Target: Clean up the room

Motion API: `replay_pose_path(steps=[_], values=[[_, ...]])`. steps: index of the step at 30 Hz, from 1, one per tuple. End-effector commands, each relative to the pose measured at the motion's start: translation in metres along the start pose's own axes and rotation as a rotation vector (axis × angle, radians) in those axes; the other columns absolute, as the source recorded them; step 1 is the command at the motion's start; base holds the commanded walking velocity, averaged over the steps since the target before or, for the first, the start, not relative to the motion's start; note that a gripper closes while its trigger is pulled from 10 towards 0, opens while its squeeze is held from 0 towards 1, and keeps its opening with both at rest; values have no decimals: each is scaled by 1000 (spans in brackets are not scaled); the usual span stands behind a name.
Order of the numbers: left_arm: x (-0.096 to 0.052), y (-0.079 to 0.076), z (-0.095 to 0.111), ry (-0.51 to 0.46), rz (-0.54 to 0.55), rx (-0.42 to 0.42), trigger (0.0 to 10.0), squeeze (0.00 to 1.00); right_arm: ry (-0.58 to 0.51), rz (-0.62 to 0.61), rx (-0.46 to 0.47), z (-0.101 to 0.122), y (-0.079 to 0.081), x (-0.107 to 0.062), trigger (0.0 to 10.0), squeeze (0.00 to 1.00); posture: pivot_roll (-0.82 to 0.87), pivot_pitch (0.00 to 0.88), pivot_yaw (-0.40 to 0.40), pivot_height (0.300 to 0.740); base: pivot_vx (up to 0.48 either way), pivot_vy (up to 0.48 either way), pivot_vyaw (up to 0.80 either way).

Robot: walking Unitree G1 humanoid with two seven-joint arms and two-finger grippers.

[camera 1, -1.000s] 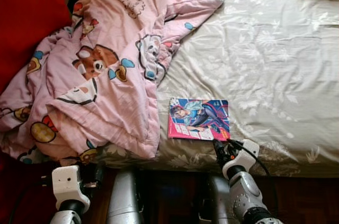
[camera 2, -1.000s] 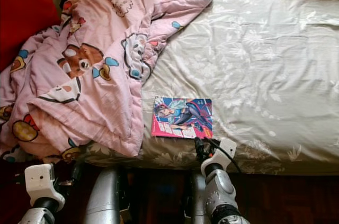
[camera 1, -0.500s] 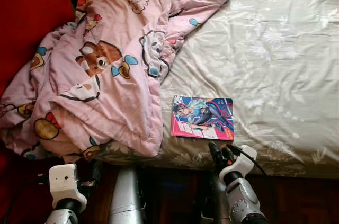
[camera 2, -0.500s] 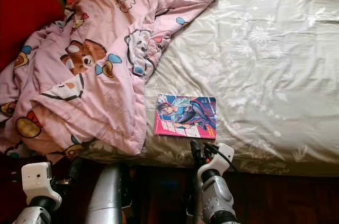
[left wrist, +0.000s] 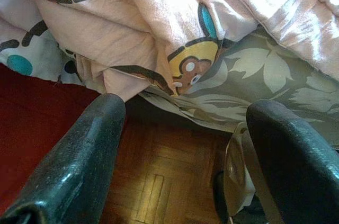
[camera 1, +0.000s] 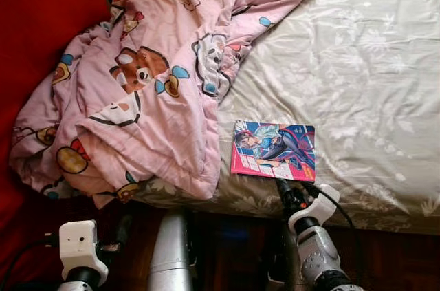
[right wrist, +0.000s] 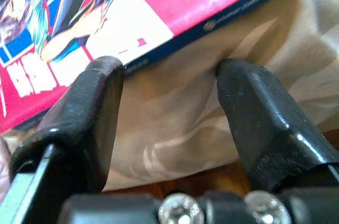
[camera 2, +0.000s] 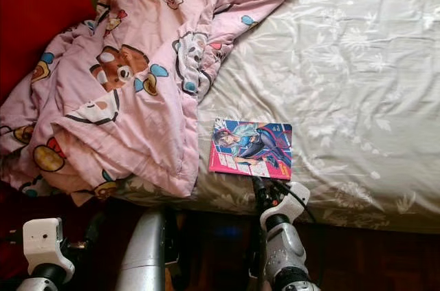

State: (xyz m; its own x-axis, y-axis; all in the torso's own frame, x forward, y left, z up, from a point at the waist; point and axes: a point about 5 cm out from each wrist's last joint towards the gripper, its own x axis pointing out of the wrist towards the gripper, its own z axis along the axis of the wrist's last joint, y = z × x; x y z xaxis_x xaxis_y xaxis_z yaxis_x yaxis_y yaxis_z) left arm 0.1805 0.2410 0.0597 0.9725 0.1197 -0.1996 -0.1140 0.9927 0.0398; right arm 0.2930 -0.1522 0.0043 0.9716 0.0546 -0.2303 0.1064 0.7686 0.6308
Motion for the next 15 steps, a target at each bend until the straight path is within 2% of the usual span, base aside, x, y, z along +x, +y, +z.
replay_pose_path(steps=[1, 12, 15], values=[[-9, 7, -7, 44, 15, 11, 10000, 0, -11, -33, 23, -2, -7, -4, 10000, 0, 200, 409, 58, 617, 0, 0, 0], [-11, 7, -6, 57, 4, 26, 10000, 0, -40, -87, 56, 1, -19, -9, 10000, 0, 218, 416, 73, 617, 0, 0, 0], [-7, 9, -3, 45, -2, 43, 10000, 0, -60, -135, 124, 6, -22, -7, 10000, 0, 219, 388, 75, 617, 0, 0, 0]])
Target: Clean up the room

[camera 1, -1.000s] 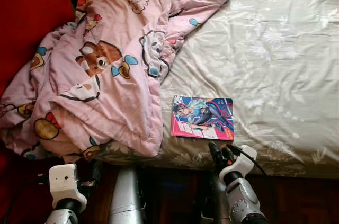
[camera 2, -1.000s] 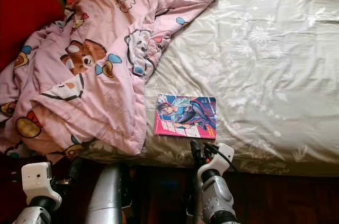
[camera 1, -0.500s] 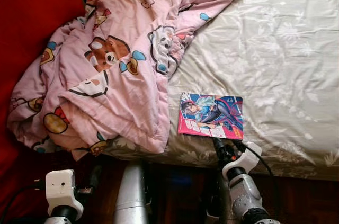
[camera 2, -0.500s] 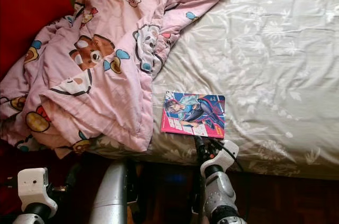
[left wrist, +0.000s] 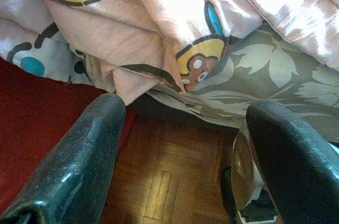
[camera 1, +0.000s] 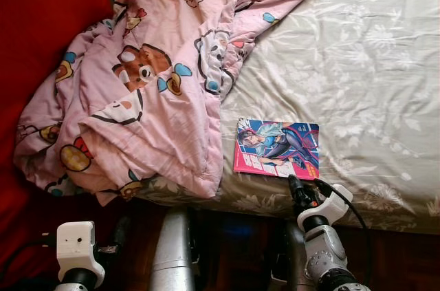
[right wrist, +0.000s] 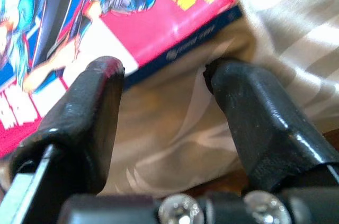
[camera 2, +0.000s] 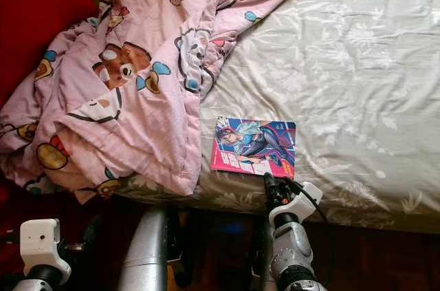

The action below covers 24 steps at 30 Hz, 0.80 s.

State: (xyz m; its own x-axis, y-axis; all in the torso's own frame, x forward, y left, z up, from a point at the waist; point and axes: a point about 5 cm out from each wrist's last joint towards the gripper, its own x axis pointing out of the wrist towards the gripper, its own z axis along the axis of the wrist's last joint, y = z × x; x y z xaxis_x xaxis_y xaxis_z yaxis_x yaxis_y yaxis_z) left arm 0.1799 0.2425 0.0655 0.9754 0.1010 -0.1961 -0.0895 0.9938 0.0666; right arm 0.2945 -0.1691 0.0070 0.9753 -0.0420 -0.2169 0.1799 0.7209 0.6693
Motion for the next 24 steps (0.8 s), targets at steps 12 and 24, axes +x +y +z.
replay_pose_path(steps=[12, 24], values=[[7, 7, -3, 29, 6, 15, 10000, 0, 62, -159, 92, -33, -28, -29, 10000, 0, 207, 363, 80, 617, 0, 0, 0], [12, 5, -2, 17, 13, 14, 10000, 0, -37, -118, 126, -14, -20, -18, 10000, 0, 210, 357, 78, 617, 0, 0, 0]])
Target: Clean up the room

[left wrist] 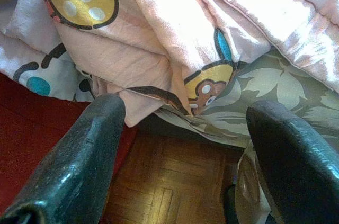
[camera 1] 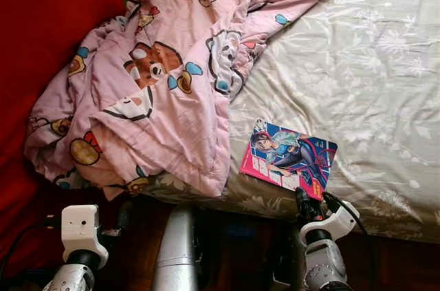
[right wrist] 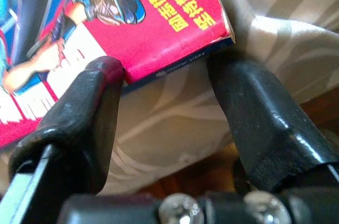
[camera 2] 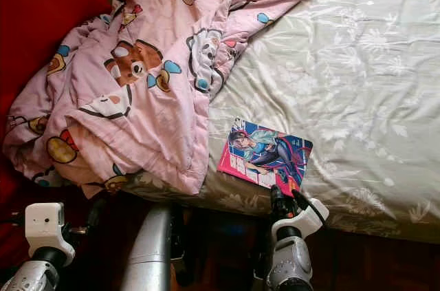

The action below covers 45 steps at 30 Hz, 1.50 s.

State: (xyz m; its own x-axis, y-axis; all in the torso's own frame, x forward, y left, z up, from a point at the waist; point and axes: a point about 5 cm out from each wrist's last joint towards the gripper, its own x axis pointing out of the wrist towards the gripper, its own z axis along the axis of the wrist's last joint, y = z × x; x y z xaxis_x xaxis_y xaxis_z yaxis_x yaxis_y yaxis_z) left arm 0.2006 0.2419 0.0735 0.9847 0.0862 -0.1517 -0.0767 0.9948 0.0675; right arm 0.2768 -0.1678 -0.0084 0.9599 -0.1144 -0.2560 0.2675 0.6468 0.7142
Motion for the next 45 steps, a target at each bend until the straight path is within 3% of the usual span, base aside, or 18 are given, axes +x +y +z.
replay_pose_path(steps=[1, 13, 14, 15, 16, 17, 36, 42, 44, 45], values=[[-8, 7, -13, 63, 26, 11, 10000, 0, -21, -35, 37, 2, -7, -2, 10000, 0, 210, 357, 78, 617, 0, 0, 0], [-10, 5, -16, 74, 13, 23, 10000, 0, -82, -38, 124, 13, -11, 0, 10000, 0, 218, 369, 84, 617, 0, 0, 0], [-10, 5, -16, 74, 13, 24, 10000, 0, -78, -36, 128, 12, -11, 0, 4824, 0, 218, 369, 84, 617, 0, 0, 0], [-10, 5, -17, 75, 13, 24, 10000, 0, -73, -35, 132, 11, -11, -1, 3608, 0, 218, 369, 84, 617, 0, 0, 0], [-10, 5, -17, 75, 13, 25, 10000, 0, -72, -35, 133, 11, -11, -1, 3608, 0, 218, 369, 84, 617, 0, 0, 0], [-10, 6, -17, 76, 12, 27, 10000, 0, -68, -35, 135, 9, -12, -2, 0, 0, 221, 366, 87, 617, 0, 0, 0], [-9, 7, -22, 87, -9, 73, 10000, 0, -57, -20, 148, 10, -9, 1, 0, 0, 220, 343, 101, 617, 0, 0, 0], [-5, 7, -28, 94, 0, 84, 10000, 0, -106, 24, 124, 21, 2, 8, 0, 0, 210, 305, 95, 617, 0, 0, 0], [3, 9, -30, 93, 11, 81, 10000, 0, -141, 85, 126, 29, 16, 16, 0, 0, 178, 262, 81, 617, 0, 0, 0], [3, 9, -30, 93, 11, 81, 10000, 0, -141, 85, 126, 29, 16, 16, 0, 0, 178, 262, 81, 617, 0, 0, 0]])
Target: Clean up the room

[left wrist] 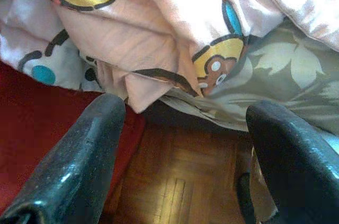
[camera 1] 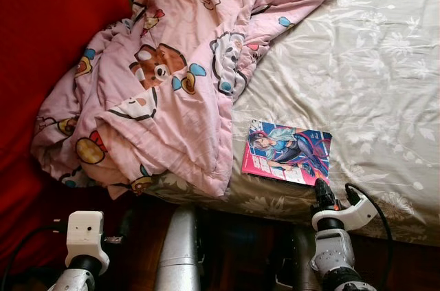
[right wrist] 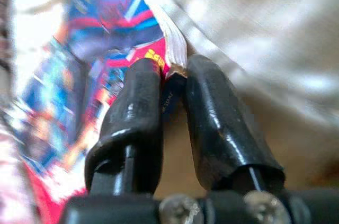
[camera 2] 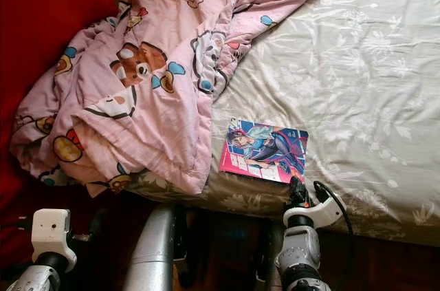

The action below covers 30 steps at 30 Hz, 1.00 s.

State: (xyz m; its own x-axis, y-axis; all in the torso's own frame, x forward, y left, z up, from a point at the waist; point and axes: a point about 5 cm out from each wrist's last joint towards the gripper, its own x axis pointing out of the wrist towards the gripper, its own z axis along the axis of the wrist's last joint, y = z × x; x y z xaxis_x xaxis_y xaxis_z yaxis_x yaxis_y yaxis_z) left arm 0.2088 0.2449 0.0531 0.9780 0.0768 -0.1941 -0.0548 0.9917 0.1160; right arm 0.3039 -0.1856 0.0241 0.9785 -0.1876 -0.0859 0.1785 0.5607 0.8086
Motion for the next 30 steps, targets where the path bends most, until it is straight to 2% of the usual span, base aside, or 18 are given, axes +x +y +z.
replay_pose_path(steps=[1, 4, 7, 8, 9, 13, 15, 16, 17, 20, 21, 24, 27, 30], values=[[-2, 6, -13, 49, 29, 25, 10000, 0, -3, 39, 0, -2, 8, 2, 0, 0, 167, 247, 73, 617, 0, 0, 0], [8, 2, -16, 45, 36, 12, 10000, 0, -32, 74, -1, 4, 17, 8, 0, 0, 144, 209, 56, 617, 0, 0, 0], [14, -2, -18, 48, 43, 2, 10000, 0, -42, 80, -11, 8, 18, 10, 0, 0, 123, 182, 41, 617, 0, 0, 0], [18, -5, -21, 54, 49, -8, 10000, 0, -47, 77, -56, 10, 16, 8, 0, 0, 103, 145, 22, 617, 0, 0, 0], [18, -5, -21, 54, 49, -8, 10000, 0, -47, 77, -56, 10, 16, 8, 0, 0, 103, 145, 22, 617, 0, 0, 0], [27, -8, -31, 69, 86, -40, 10000, 0, -32, 80, -218, 15, 7, 1, 0, 0, 62, 65, -13, 617, 0, 0, 0], [29, -8, -35, 77, 106, -52, 10000, 0, -11, 142, -319, 17, 12, 1, 0, 0, 47, 39, -25, 617, 0, 0, 0], [30, -8, -36, 79, 113, -56, 10000, 0, -4, 187, -345, 17, 17, 2, 3765, 0, 44, 34, -27, 617, 0, 0, 0], [31, -9, -37, 82, 121, -60, 10000, 0, 6, 230, -388, 18, 22, 3, 10000, 0, 37, 21, -33, 617, 0, 0, 0], [36, -11, -41, 91, 141, -81, 10000, 0, 15, 291, -500, 24, 34, 9, 10000, 0, 20, 0, -48, 617, 0, 0, 0], [37, -12, -43, 100, 151, -94, 10000, 0, 34, 281, -606, 27, 37, 13, 10000, 0, 13, 0, -54, 617, 0, 0, 0], [39, -15, -48, 115, 164, -120, 10000, 0, 27, 314, -632, 28, 43, 15, 10000, 0, -2, 0, -61, 617, 0, 0, 0], [38, -19, -56, 153, 170, -135, 10000, 0, 61, 270, -682, 26, 41, 18, 10000, 0, -5, 0, -65, 637, 0, 0, 0], [35, -24, -68, 209, 170, -163, 10000, 0, 87, 252, -671, 21, 38, 17, 10000, 0, -5, 0, -63, 657, 0, 0, 0]])
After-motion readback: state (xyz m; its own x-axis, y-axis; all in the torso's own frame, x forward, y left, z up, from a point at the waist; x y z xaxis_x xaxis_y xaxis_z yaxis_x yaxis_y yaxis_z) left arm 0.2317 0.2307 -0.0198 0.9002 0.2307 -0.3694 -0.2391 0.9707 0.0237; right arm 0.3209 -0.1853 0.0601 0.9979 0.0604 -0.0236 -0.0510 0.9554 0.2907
